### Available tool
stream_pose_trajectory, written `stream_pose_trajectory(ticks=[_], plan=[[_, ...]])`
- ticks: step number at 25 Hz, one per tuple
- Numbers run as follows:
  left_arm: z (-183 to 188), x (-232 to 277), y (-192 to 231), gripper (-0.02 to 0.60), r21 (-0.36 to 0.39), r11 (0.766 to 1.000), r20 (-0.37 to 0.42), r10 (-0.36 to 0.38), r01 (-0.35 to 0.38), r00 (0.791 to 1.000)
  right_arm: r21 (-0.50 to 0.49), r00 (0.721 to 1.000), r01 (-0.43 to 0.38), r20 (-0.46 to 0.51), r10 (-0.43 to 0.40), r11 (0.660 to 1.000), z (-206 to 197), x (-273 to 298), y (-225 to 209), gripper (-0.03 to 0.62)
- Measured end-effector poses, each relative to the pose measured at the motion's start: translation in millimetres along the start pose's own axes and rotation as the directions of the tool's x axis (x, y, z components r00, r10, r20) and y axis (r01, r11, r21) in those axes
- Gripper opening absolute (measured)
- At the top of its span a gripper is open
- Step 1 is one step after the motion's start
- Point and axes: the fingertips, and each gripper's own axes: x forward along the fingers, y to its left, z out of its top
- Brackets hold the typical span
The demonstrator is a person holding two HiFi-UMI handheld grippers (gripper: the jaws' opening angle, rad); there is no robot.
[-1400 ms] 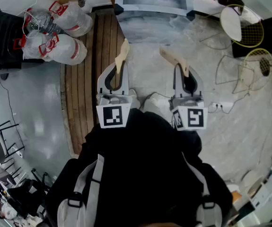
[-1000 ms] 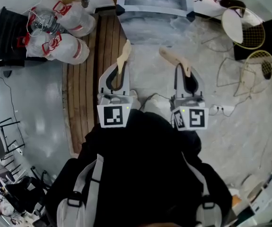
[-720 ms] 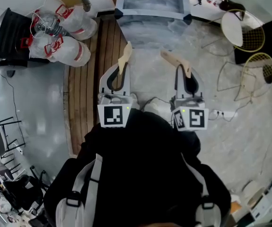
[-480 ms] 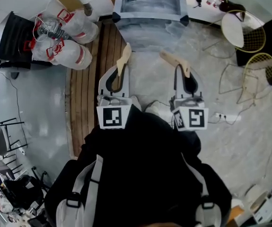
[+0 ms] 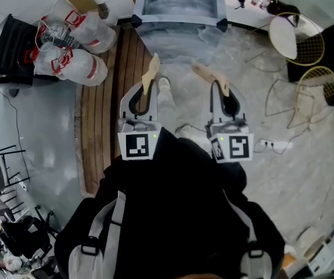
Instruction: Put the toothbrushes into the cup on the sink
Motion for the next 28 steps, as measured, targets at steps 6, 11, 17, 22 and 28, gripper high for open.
stream_pose_trajectory(ticks=[6, 11, 17, 22, 28], plan=[[-9.3, 30.0, 7.0, 0.035, -0.016, 1.0, -0.005, -0.007, 0.007, 1.0, -0.029, 1.0, -0.006, -0.017, 0.006, 1.0, -3.8, 27.1, -8.4, 0.044], [-10.2, 64.7, 24.5, 0.035, -0.032, 0.999, -0.003, 0.001, -0.001, 1.0, -0.018, 1.0, 0.001, -0.03, -0.001, 1.0, -6.4, 64.0, -24.6, 0.044], [-17.7, 128.4, 57.8, 0.035, -0.061, 0.998, -0.012, 0.006, -0.007, 1.0, -0.021, 0.999, 0.003, -0.039, -0.004, 1.0, -11.4, 131.5, -44.8, 0.044], [-11.2, 199.4, 93.1, 0.035, -0.054, 0.998, -0.009, -0.022, 0.021, 1.0, -0.043, 0.998, 0.022, -0.05, -0.024, 0.999, -1.9, 205.1, -65.7, 0.043], [5.2, 275.5, 145.1, 0.035, -0.067, 0.997, 0.0, -0.047, 0.046, 0.999, -0.079, 0.997, 0.05, -0.053, -0.055, 0.996, 14.2, 289.0, -83.4, 0.044]])
